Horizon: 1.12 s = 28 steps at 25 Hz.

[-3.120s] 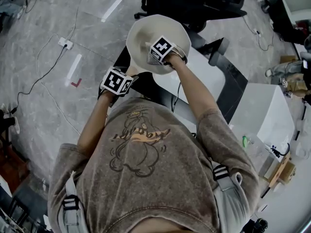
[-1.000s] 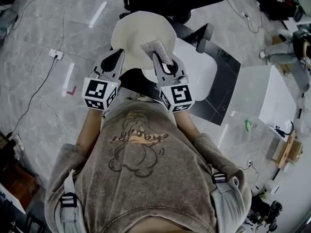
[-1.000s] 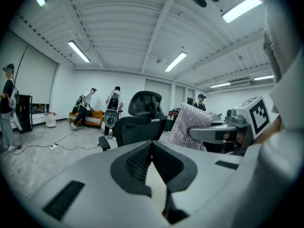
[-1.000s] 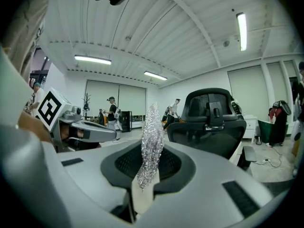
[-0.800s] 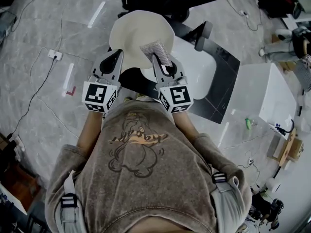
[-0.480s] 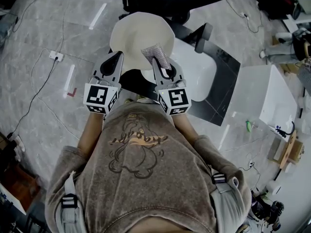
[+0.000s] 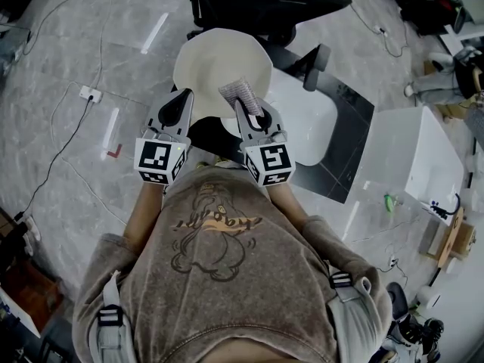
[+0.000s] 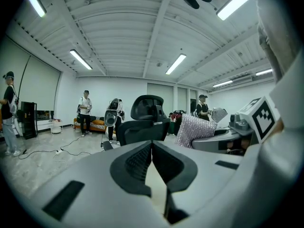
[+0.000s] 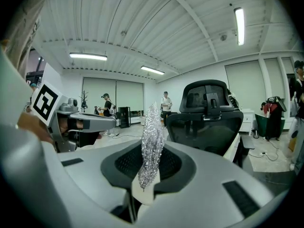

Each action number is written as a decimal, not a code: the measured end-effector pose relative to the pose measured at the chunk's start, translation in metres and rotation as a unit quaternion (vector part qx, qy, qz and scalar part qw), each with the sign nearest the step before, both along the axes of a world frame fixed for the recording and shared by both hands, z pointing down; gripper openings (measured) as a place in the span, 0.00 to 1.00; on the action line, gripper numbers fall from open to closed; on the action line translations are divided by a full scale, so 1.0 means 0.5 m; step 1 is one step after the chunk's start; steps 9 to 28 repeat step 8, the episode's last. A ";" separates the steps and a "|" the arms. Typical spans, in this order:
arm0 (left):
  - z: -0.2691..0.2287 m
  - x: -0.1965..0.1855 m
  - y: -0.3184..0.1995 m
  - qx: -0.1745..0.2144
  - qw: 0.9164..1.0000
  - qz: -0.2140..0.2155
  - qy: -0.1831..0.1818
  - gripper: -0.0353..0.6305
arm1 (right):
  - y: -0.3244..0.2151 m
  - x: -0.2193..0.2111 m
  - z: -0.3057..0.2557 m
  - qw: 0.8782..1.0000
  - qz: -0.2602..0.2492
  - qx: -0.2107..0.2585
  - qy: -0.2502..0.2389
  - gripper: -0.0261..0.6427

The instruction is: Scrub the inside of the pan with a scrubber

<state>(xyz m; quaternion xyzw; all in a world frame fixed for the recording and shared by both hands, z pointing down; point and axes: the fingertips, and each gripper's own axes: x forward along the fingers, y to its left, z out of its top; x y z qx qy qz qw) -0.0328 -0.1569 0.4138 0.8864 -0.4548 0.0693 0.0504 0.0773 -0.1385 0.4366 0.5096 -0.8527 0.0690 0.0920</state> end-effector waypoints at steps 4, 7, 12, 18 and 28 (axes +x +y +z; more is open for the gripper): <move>0.001 0.000 0.001 0.000 1.000 -0.001 -0.006 0.08 | -0.001 -0.005 0.002 1.000 -0.003 -0.003 0.003 0.14; -0.001 0.003 0.002 0.001 1.000 0.003 -0.006 0.08 | -0.002 -0.009 0.002 1.000 -0.007 -0.003 0.005 0.14; -0.002 0.004 0.002 0.001 1.000 0.004 -0.007 0.08 | -0.002 -0.010 0.002 1.000 -0.008 -0.003 0.006 0.14; -0.002 0.004 0.002 0.001 1.000 0.004 -0.007 0.08 | -0.002 -0.010 0.002 1.000 -0.008 -0.003 0.006 0.14; -0.002 0.004 0.002 0.001 1.000 0.004 -0.007 0.08 | -0.002 -0.010 0.002 1.000 -0.008 -0.003 0.006 0.14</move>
